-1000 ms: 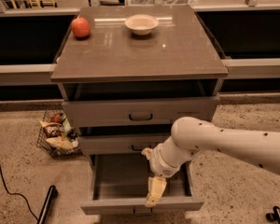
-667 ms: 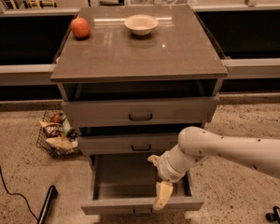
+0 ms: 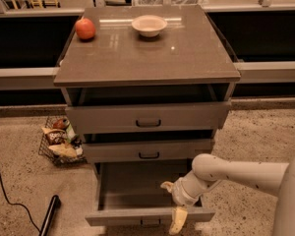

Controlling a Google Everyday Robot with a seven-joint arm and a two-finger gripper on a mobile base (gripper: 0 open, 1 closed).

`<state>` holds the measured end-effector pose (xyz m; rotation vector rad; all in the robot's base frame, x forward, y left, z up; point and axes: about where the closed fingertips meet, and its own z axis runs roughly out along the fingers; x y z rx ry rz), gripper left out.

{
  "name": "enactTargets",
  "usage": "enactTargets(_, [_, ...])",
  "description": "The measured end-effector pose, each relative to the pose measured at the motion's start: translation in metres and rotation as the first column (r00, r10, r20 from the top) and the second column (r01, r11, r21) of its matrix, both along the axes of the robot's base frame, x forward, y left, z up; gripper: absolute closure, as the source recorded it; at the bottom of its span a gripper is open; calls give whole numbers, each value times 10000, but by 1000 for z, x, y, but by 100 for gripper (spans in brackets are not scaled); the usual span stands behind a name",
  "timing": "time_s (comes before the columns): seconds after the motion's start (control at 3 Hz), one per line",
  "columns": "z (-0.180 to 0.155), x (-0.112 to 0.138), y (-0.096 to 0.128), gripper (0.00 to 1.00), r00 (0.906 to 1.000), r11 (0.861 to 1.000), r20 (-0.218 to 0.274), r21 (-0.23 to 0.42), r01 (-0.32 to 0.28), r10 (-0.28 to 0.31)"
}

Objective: Close bottom drawer

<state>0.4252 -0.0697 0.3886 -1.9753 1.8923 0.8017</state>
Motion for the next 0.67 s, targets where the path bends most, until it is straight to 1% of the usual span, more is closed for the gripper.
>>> enactTargets(0.33, [-47, -11, -6, 19, 9996, 9999, -279, -30, 108, -108])
enactTargets(0.67, [-51, -15, -5, 42, 9992, 9999, -398, 7, 106, -106])
